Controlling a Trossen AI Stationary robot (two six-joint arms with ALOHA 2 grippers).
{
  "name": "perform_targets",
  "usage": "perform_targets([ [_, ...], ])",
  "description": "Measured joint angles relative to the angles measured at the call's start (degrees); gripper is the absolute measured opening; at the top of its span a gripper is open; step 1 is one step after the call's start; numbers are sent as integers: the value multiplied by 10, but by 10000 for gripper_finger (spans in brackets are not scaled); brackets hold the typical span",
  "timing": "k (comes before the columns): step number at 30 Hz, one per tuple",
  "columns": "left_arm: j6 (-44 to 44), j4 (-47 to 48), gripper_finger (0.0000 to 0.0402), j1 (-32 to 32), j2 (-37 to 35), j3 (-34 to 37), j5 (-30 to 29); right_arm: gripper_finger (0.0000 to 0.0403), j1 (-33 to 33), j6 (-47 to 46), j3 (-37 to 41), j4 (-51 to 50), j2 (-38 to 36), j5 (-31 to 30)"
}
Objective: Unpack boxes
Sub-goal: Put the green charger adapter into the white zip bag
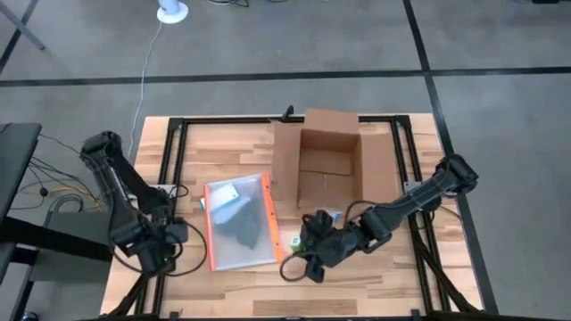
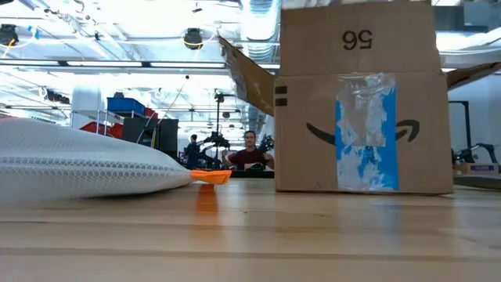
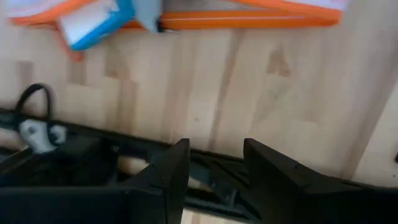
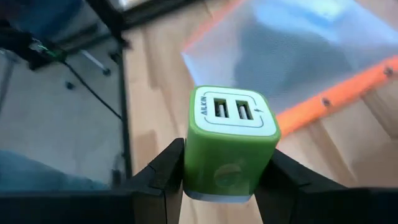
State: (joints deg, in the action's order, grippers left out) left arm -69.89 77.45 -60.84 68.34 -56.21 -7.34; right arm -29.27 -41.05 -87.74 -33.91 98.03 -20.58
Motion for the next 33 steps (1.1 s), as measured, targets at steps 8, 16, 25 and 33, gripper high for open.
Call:
perform_targets([
  [8,-33,-41,136,-56,7,0,14,132,7,-24,-1,-59,-74,-3],
  [16,-117,-57,136,-97,20,-5,12,132,-112,-150,-1,-118,-127,5],
  [25,-75,-201,136,-66,132,26,8,132,-223,-265,0,-133,1,-3],
  [33,18,-272,136,43,284,31,-54,132,-227,-249,-1,-48,78,-6],
])
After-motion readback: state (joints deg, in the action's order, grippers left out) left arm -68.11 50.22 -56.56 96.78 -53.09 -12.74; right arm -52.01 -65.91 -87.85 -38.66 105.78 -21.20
